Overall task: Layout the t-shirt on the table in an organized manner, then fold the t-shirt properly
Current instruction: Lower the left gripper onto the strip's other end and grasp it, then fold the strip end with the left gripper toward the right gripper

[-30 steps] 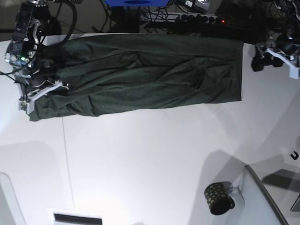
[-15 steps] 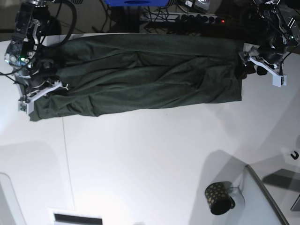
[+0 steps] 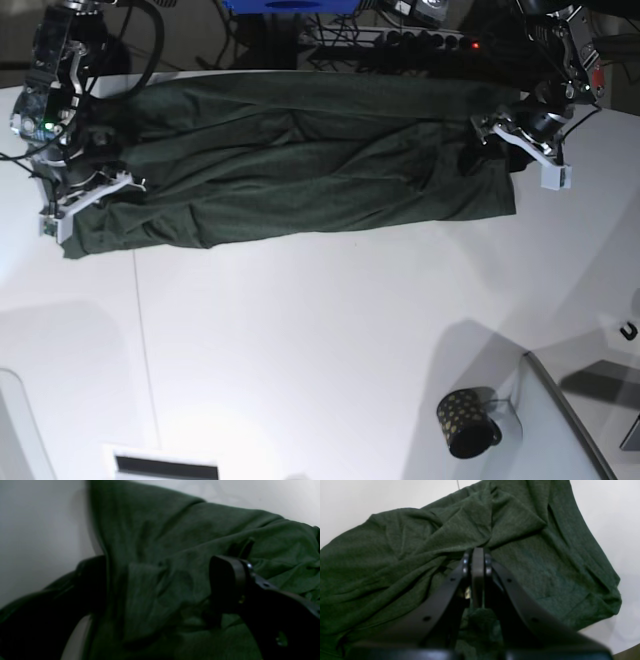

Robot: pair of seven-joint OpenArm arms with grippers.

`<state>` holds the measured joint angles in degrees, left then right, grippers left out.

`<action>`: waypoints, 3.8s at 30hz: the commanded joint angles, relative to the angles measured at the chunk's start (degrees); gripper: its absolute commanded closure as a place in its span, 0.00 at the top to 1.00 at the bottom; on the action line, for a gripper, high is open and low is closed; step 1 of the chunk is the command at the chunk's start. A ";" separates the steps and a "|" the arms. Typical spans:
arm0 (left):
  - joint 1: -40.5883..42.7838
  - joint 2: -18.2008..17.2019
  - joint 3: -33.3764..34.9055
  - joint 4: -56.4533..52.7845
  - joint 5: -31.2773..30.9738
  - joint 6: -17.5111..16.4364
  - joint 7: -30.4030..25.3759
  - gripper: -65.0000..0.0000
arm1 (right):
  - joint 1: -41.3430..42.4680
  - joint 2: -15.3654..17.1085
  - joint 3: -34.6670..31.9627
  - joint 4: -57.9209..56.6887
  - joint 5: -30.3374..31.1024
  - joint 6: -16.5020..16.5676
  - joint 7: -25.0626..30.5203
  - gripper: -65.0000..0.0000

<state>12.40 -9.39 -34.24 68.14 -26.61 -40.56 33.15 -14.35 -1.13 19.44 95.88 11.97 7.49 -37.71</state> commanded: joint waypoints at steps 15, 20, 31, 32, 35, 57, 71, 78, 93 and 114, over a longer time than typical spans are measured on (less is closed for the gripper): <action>-3.92 -0.50 -0.27 -9.72 2.22 0.56 -0.22 0.10 | 0.15 0.20 0.12 1.05 0.30 0.38 1.01 0.01; -5.33 -3.05 -0.35 -10.16 2.22 0.56 -2.77 0.00 | -0.11 0.20 0.12 1.40 0.30 0.38 1.01 0.01; -1.63 -8.50 -0.27 6.19 2.22 0.56 -2.68 0.00 | -0.73 0.29 0.12 1.49 0.30 0.38 1.01 0.01; -0.76 -8.24 -0.27 8.48 2.22 0.56 -2.60 0.00 | -0.73 0.29 0.12 1.49 0.30 0.38 1.01 0.01; 2.15 -6.13 0.26 15.86 2.22 0.56 -2.42 0.00 | -0.82 0.29 0.12 1.49 0.30 0.38 1.01 0.01; 4.34 6.53 26.99 27.47 1.86 7.28 0.48 0.00 | -0.64 0.38 0.56 1.49 0.30 0.38 1.01 0.01; -2.16 9.34 34.37 16.48 2.22 7.63 0.48 0.00 | -0.64 0.47 0.65 1.49 0.30 0.38 1.01 0.01; -3.48 9.78 34.81 14.81 2.22 7.63 0.48 0.00 | -0.55 0.47 0.65 1.49 0.30 0.38 1.01 0.01; -6.21 9.26 42.90 14.63 2.22 12.82 0.92 0.23 | -0.46 0.47 0.65 1.49 0.30 0.38 1.01 0.01; 3.38 0.90 22.85 28.87 1.78 12.91 1.01 0.33 | -3.89 0.38 -5.42 9.40 0.03 22.62 0.66 0.01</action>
<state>15.57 -8.80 -11.97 95.98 -23.70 -26.44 34.57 -18.55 -0.49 14.33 104.31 10.52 29.02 -37.89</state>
